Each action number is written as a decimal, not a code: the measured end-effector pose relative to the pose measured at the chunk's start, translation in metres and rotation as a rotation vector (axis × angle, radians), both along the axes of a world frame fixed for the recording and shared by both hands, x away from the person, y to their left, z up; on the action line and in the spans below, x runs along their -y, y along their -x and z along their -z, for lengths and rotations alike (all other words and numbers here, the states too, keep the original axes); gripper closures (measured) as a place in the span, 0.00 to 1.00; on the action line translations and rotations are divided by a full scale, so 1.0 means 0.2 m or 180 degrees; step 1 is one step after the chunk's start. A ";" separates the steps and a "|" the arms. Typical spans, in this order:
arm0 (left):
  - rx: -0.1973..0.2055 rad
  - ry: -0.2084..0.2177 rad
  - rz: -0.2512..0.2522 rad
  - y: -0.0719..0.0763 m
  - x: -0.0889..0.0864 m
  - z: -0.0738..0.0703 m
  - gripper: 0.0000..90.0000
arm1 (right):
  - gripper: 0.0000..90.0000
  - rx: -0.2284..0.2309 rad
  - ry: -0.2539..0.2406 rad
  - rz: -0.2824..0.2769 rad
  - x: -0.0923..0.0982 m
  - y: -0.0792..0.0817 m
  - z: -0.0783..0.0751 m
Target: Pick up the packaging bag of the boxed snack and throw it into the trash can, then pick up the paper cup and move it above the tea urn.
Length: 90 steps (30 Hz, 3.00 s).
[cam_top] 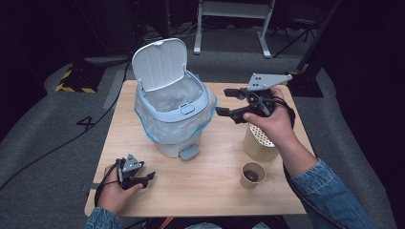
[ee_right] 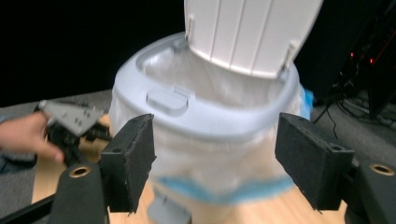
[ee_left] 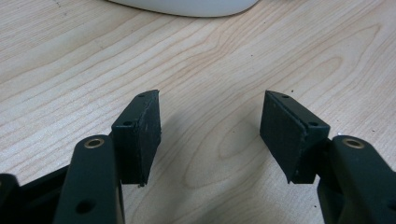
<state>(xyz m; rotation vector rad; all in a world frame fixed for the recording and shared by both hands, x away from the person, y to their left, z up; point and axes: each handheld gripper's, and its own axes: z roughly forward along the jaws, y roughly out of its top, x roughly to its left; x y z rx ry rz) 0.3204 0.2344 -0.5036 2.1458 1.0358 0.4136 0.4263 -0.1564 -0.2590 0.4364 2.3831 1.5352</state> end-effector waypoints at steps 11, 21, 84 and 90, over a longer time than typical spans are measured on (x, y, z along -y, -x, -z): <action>-0.0001 0.0004 -0.0004 0.00 0.00 0.00 0.43 | 0.31 -0.0108 0.0236 0.0128 0.32 0.16 0.07; -0.0001 0.0007 -0.0009 0.00 0.00 0.00 0.43 | 0.28 -0.0302 0.0477 0.0207 0.51 0.27 0.23; 0.0001 -0.0001 -0.0021 0.01 0.00 0.00 0.43 | 0.24 -0.0736 0.0595 0.0027 0.57 0.42 1.16; 0.0000 0.0001 -0.0021 0.01 0.00 0.00 0.43 | 0.33 -0.0730 0.0502 -0.0021 0.55 0.41 1.16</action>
